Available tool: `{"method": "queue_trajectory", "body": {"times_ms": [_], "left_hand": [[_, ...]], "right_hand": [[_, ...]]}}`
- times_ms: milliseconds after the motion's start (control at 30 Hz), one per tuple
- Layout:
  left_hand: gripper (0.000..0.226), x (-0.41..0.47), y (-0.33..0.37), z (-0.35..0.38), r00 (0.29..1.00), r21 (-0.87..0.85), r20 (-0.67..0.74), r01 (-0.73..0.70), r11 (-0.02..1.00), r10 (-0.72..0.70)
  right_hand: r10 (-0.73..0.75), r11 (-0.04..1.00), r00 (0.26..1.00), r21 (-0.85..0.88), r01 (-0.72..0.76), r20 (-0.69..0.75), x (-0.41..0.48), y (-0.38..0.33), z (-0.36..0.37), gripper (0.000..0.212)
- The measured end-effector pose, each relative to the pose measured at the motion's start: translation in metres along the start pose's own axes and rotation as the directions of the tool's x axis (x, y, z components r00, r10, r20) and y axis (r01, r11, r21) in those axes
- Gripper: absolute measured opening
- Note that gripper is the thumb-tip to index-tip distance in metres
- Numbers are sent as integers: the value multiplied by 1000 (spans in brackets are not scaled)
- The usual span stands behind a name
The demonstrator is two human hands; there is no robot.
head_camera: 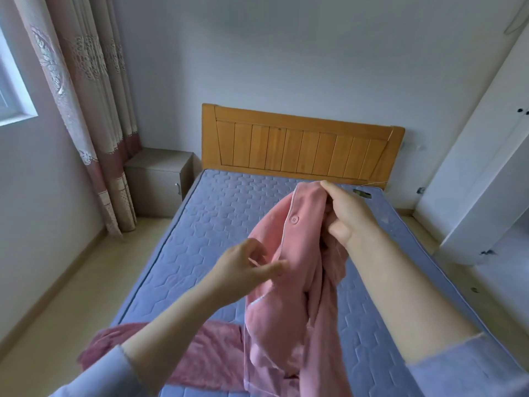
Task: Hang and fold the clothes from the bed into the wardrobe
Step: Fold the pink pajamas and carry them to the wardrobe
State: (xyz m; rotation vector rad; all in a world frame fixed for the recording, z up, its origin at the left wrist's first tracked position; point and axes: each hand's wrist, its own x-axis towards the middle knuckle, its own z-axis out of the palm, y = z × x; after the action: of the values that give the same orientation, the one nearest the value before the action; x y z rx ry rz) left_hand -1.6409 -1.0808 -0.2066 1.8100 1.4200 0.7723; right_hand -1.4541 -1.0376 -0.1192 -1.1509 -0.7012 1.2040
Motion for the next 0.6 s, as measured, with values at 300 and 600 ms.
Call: {"method": "queue_trajectory", "body": {"times_ms": [300, 600], "left_hand": [[40, -6, -3, 20, 1000, 54, -1, 20, 998, -20], [23, 17, 19, -32, 954, -268, -245, 105, 958, -173]], "right_hand": [[5, 975, 1000, 221, -4, -6, 5, -19, 3, 11], [10, 1000, 999, 23, -11, 49, 11, 10, -32, 29]]}}
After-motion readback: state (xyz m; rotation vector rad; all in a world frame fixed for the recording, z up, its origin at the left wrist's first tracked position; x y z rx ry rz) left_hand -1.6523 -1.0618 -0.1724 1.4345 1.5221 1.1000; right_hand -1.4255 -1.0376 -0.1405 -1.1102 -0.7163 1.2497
